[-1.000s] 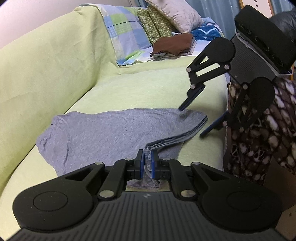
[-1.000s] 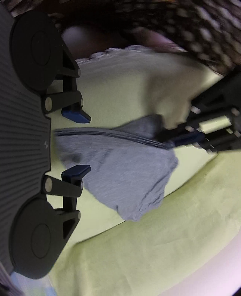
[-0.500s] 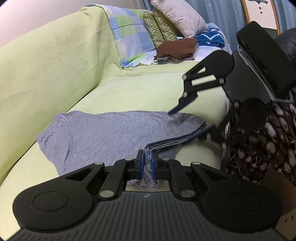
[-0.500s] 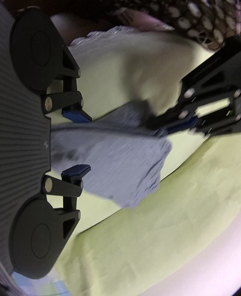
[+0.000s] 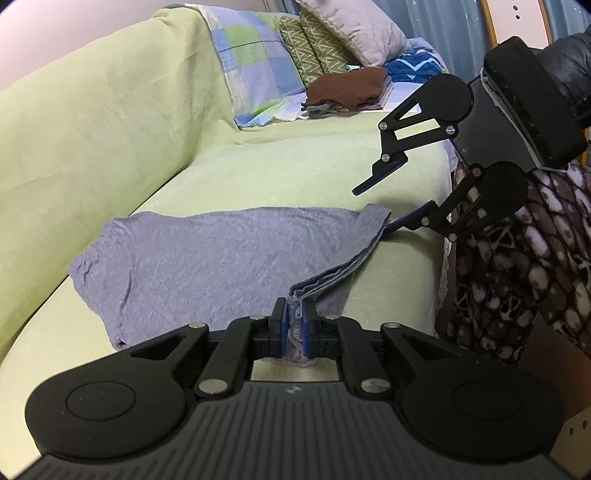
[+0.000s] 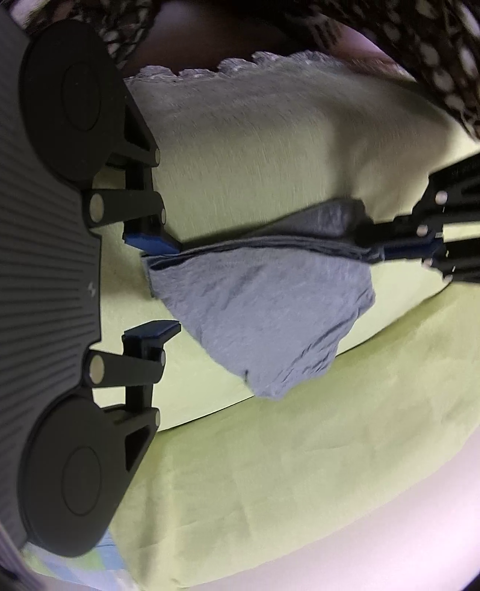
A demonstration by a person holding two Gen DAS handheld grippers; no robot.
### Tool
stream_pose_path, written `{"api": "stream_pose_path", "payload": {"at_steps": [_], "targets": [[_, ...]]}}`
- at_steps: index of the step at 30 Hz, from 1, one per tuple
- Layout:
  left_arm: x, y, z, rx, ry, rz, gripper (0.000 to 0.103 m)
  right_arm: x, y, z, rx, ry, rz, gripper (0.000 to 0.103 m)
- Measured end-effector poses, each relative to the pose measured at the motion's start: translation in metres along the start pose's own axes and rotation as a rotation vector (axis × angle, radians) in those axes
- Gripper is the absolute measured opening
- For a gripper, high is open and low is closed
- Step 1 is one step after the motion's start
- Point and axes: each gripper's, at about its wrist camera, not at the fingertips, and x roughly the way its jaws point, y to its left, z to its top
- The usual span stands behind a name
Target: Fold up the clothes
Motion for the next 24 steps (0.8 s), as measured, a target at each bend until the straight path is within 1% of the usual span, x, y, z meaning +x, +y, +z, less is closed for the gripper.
{"api": "stream_pose_path", "payload": {"at_steps": [2, 4, 6, 8, 9, 10, 13, 16, 19, 24], "targets": [[0.001, 0.000, -0.002, 0.003, 0.006, 0.001, 0.008, 0.000, 0.001, 0.001, -0.013, -0.010, 0.004, 0.030], [0.002, 0.000, -0.002, 0.006, 0.013, 0.002, 0.008, 0.002, 0.003, 0.001, -0.025, -0.018, 0.009, 0.025], [0.003, 0.001, -0.003, 0.004, 0.015, 0.002, 0.008, 0.001, 0.006, 0.002, -0.044, -0.027, 0.013, 0.015], [0.003, 0.001, -0.004, 0.003, 0.017, 0.002, 0.008, 0.001, 0.007, 0.002, -0.051, -0.029, 0.018, 0.011], [0.003, 0.000, -0.004, 0.004, 0.019, 0.000, 0.008, 0.002, 0.007, 0.003, -0.051, -0.028, 0.022, 0.005], [0.003, 0.000, -0.004, 0.005, 0.020, -0.002, 0.008, 0.002, 0.005, 0.003, -0.038, -0.025, 0.029, 0.001], [0.000, -0.002, -0.004, 0.016, 0.017, -0.009, 0.008, 0.001, 0.001, 0.004, 0.006, -0.015, 0.046, 0.000], [-0.012, -0.007, 0.000, 0.040, -0.003, -0.017, 0.007, -0.004, -0.009, 0.008, 0.055, -0.009, 0.054, 0.000], [-0.032, -0.015, 0.003, 0.066, -0.016, -0.012, 0.007, -0.021, -0.020, 0.015, 0.069, -0.018, 0.053, 0.000], [-0.064, -0.033, -0.005, 0.075, -0.009, 0.004, 0.007, -0.049, -0.022, 0.024, 0.075, -0.029, 0.052, 0.000]]}}
